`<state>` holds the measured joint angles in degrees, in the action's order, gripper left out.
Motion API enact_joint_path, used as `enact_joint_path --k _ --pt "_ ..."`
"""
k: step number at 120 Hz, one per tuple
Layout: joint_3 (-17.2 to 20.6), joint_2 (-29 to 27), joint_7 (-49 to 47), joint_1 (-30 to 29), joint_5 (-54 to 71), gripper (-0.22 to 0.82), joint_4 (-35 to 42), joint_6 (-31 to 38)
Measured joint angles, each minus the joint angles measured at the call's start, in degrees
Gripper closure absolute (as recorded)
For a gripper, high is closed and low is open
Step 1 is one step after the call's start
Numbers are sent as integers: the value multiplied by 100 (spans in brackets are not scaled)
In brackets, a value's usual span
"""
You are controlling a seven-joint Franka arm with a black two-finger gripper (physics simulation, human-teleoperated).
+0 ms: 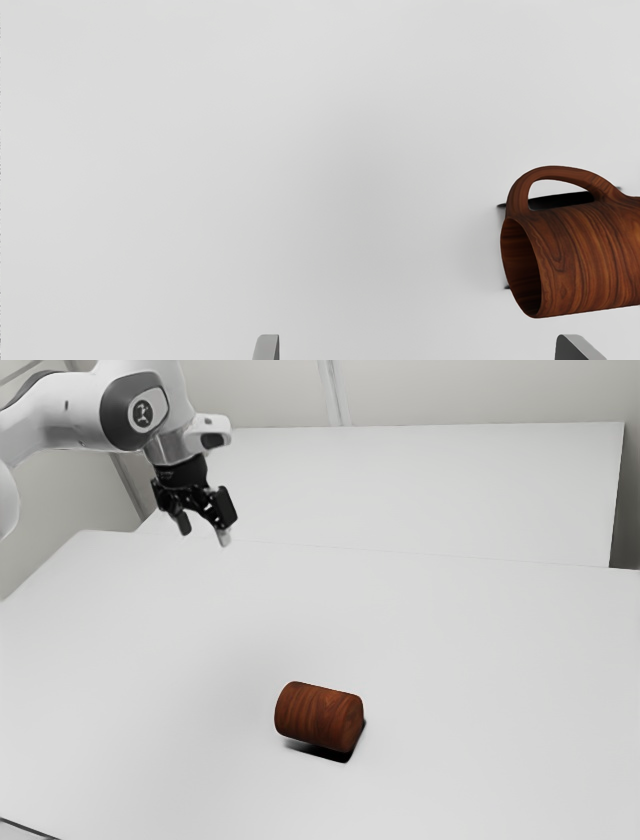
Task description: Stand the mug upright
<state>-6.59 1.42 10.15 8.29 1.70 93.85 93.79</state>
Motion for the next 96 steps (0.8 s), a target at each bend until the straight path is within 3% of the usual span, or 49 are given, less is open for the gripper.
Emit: enact_joint_path --k 19,38,54,96 --pt "-33 -42 153 41 -182 0 194 272" --pt "-777 -204 313 709 -1384 0 1180 389" --pt "-1067 -257 543 813 -2570 1 1897 228" --pt "-1280 12 1390 -157 -3957 1 2754 60"
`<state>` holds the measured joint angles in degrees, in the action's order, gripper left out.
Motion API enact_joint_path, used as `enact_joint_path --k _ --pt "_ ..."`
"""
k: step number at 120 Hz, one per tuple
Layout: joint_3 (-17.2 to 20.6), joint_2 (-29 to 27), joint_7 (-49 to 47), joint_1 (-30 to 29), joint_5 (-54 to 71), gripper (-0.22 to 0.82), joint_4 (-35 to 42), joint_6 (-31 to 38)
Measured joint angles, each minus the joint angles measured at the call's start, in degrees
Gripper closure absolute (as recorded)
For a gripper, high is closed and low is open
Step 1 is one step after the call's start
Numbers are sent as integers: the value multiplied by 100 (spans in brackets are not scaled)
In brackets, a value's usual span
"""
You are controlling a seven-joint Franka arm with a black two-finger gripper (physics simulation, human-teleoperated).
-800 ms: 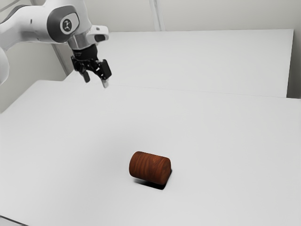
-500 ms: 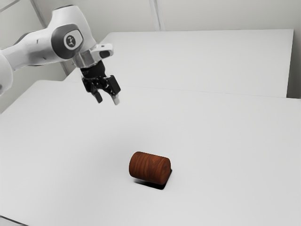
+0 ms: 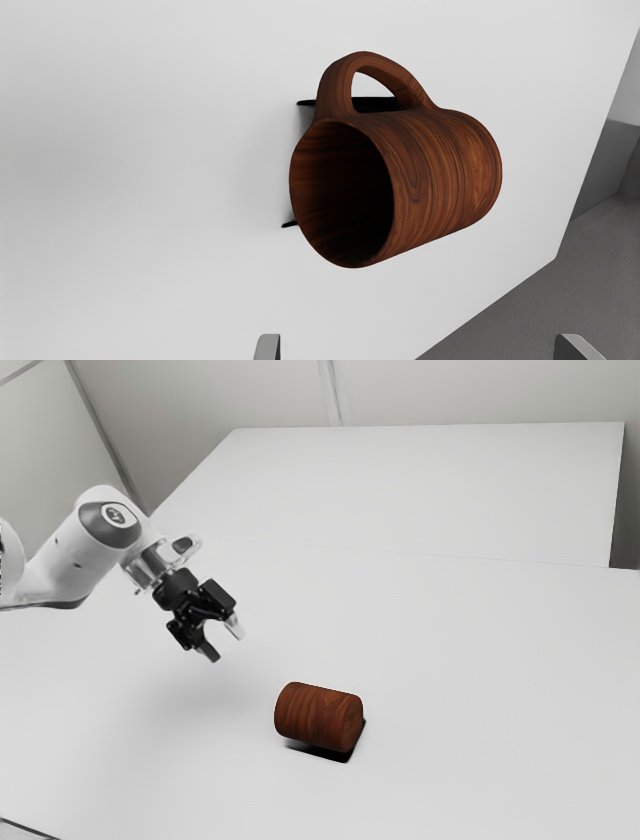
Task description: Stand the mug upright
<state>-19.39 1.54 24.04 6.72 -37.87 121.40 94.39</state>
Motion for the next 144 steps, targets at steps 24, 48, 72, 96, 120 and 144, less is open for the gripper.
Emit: enact_joint_path --k 24,48,72,96,120,144 --pt "4 216 455 -70 -387 1 265 165" --pt "6 327 804 155 -514 1 316 273" --pt "38 566 1061 104 -712 1 318 343" --pt "376 658 1246 125 -1002 1 435 474" --pt "657 614 1371 126 -1241 2 550 621" --pt "859 433 1441 219 -1492 2 866 853"
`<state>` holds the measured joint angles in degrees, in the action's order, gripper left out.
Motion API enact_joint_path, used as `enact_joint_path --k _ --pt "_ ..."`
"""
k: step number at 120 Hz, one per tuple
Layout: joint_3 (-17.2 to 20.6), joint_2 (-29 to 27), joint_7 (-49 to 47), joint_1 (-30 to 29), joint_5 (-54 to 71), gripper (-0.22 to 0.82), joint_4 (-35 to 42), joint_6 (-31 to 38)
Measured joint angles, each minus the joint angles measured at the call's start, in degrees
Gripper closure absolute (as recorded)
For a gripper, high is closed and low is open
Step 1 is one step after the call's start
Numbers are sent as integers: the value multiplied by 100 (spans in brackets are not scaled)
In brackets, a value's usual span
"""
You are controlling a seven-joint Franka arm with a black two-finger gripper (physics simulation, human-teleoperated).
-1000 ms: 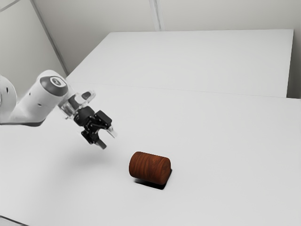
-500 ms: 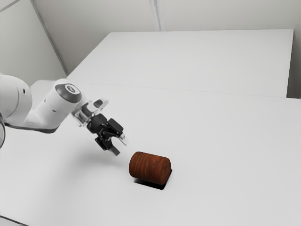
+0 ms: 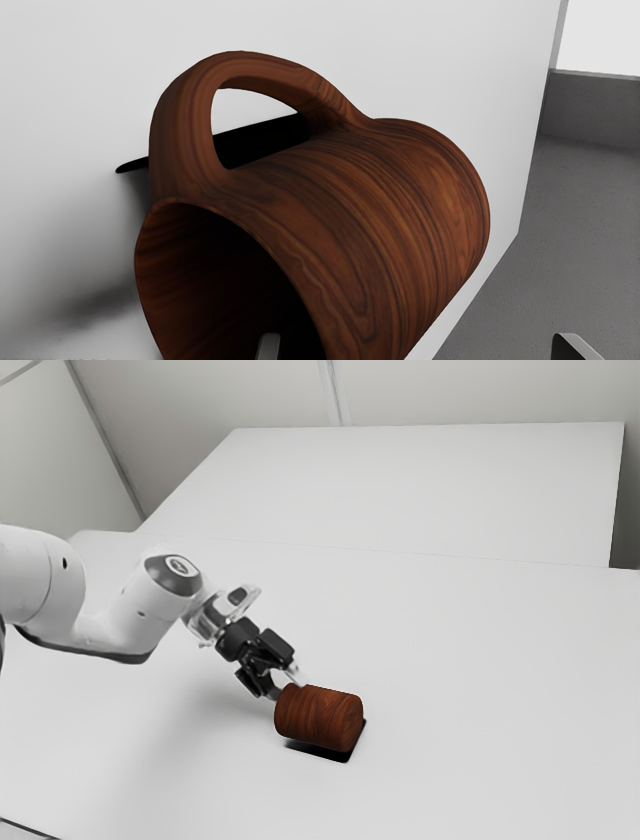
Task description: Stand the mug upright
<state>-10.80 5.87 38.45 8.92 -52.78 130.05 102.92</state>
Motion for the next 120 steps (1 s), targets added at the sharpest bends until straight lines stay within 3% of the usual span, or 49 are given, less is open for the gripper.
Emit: enact_joint_path --k 16,55,120 --pt "83 -52 24 -11 -126 6 83 132" --pt "427 -289 -137 -6 -118 46 -62 331" --pt "547 65 -498 281 55 74 -769 500"
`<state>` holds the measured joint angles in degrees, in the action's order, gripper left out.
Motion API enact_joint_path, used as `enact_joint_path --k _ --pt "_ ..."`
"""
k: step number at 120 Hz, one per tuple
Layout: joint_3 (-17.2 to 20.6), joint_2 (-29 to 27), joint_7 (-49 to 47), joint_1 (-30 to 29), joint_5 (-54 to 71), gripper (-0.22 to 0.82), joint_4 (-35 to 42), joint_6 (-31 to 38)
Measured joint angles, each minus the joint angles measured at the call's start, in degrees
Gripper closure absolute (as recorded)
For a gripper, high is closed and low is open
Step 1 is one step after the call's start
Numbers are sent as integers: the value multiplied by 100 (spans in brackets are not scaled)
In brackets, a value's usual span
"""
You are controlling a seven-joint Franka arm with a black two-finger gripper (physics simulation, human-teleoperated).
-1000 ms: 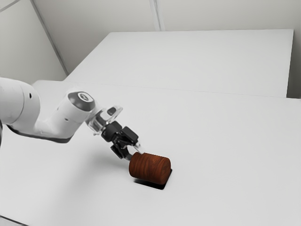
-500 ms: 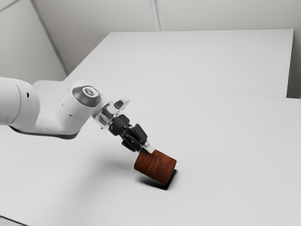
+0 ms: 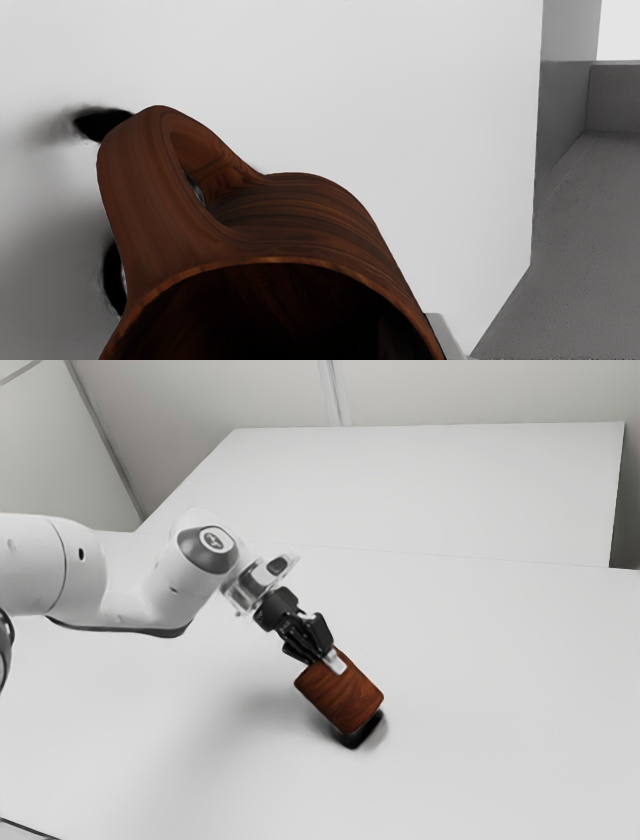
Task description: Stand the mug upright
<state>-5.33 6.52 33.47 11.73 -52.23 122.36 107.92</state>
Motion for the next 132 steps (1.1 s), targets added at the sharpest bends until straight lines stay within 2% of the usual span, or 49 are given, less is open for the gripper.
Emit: enact_joint_path --k 15,23,44,57,74,95,132 --pt "12 -90 -90 3 159 76 -47 -14" --pt "48 -315 -197 -20 568 77 -51 34" --pt "234 -908 -749 28 3146 78 -29 603" --pt "249 -934 -1145 280 4706 78 -21 902" --pt "251 -847 -1640 461 5845 78 -28 1183" --pt "263 -723 -2131 416 6182 78 -34 1350" --pt "350 -434 -2705 181 5122 78 -43 1512"
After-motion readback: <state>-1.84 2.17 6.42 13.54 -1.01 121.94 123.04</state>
